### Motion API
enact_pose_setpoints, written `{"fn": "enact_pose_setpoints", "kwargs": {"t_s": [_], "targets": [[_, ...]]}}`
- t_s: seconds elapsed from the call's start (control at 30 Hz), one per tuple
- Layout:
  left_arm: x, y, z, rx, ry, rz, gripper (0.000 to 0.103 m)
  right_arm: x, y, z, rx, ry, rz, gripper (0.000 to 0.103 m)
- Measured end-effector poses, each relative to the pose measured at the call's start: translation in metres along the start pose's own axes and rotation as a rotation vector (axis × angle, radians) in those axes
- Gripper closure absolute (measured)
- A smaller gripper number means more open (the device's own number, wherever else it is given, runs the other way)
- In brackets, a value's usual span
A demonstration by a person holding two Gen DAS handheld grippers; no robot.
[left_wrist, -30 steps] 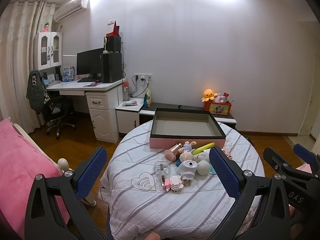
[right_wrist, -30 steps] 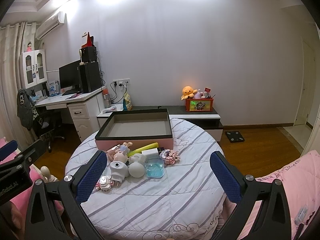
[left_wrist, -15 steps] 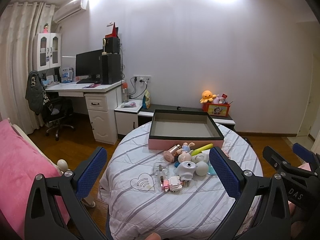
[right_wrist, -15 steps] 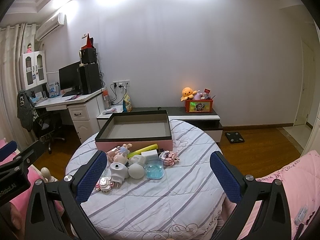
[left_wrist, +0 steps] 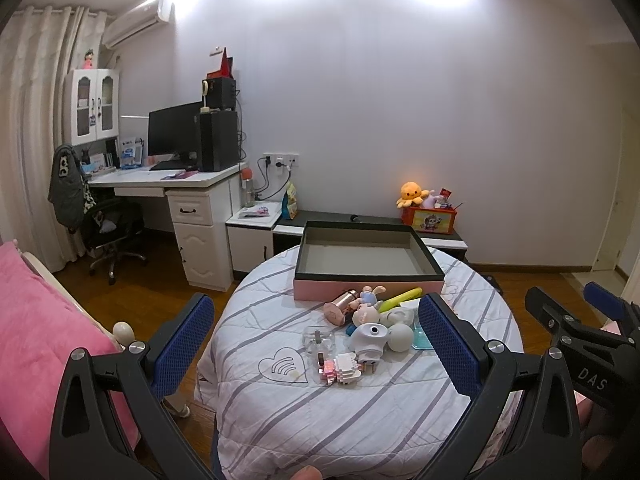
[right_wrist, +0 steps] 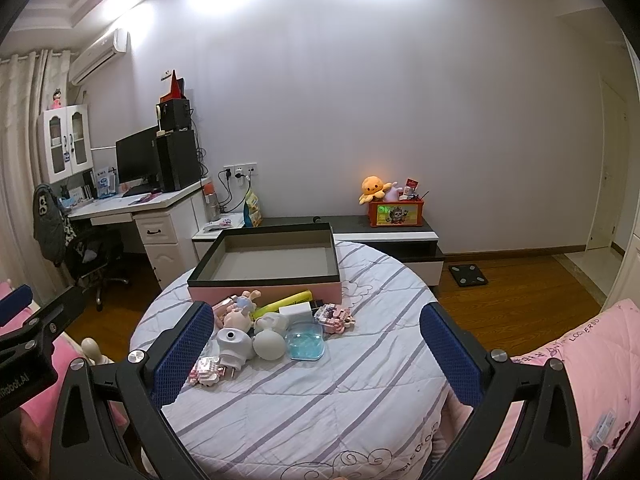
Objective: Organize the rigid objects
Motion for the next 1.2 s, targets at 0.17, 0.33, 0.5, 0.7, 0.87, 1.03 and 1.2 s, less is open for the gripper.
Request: {"fn": "enact_pose_setpoints", "kwargs": {"t_s": [0.17, 0.33, 0.5, 0.7, 0.87, 1.03, 1.2], "targets": [[0.001, 0.000, 0.000, 0.002, 0.001, 0.003, 0.000, 0.001, 0.000, 0.000, 0.000, 0.000, 0.000, 0.000], [0.000, 0.001, 0.002, 0.005, -0.002, 0.006, 0.000, 0.002, 0.001, 0.000, -0.001, -0.001, -0.001, 0.000], [0.000, 0.002, 0.003, 0.004, -0.005, 0.008, 0.000, 0.004, 0.002, 0.000, 0.000, -0.003, -0.004, 0.000], [-0.001, 0.002, 0.002, 0.005, -0.007, -0.001, 0.000, 0.005, 0.002, 0.000, 0.000, -0.003, -0.004, 0.000], [-0.003, -0.012, -0.014, -0.032, -0.004, -0.005, 0.000, 0.005, -0.003, -0.008, -0.016, 0.004, -0.003, 0.000], [0.000, -0.033, -0.035, -0.082, -0.003, -0.014, 0.000, 0.007, -0.016, -0.025, -0.054, 0.007, -0.005, 0.000], [0.006, -0.065, -0.067, -0.165, -0.002, -0.030, 0.000, 0.010, -0.040, -0.050, -0.124, 0.011, -0.009, 0.000]]}}
Point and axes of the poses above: each gripper's, at about its wrist camera, not at the fingertips, and z roughly against the way its jaws point, x to its right, y to its top, the point moved 10 cm from there along -z, roughly the way its jaws point, and after that the axes turned 10 degrees about y, right-handed, at the moved point
